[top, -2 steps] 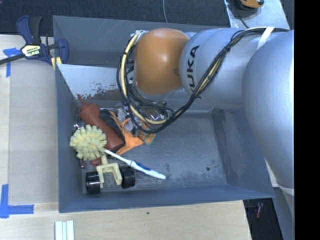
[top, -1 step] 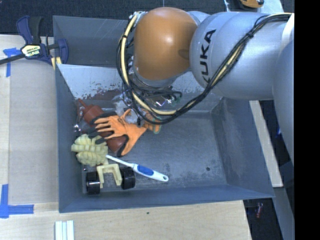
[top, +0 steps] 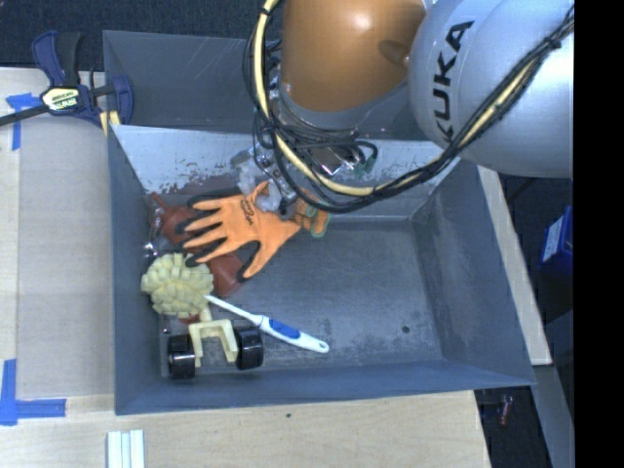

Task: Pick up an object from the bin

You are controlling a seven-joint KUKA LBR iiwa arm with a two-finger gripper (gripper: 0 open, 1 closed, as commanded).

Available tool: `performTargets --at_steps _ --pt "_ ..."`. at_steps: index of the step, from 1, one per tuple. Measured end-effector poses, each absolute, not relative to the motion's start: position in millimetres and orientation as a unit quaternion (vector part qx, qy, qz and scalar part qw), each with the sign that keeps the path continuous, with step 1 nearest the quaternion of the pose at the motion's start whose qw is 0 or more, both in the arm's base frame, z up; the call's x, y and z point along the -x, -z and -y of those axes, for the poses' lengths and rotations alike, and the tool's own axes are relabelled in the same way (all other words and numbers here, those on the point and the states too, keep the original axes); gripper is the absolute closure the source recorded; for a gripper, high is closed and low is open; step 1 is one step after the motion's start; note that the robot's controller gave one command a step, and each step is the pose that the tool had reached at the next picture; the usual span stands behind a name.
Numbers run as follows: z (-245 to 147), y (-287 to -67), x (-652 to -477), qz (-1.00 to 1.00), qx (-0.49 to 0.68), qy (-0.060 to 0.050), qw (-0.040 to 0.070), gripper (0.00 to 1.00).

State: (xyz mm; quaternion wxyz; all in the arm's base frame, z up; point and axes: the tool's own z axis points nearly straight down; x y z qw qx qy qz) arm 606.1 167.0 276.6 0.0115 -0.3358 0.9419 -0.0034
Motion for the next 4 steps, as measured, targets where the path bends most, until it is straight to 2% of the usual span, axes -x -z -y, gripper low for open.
performTargets --at_steps 1,2,3,4 --pt "-170 -228 -607.0 -0.934 0.357 0.004 0.015 1.0" --pt "-213 -146 -585.1 -0.934 0.357 0.004 0.017 1.0" --pt "-213 -101 -587.5 -0.876 0.481 0.005 0.026 1.0" --pt "-210 -117 -587.6 -0.869 0.495 0.007 0.023 1.0"
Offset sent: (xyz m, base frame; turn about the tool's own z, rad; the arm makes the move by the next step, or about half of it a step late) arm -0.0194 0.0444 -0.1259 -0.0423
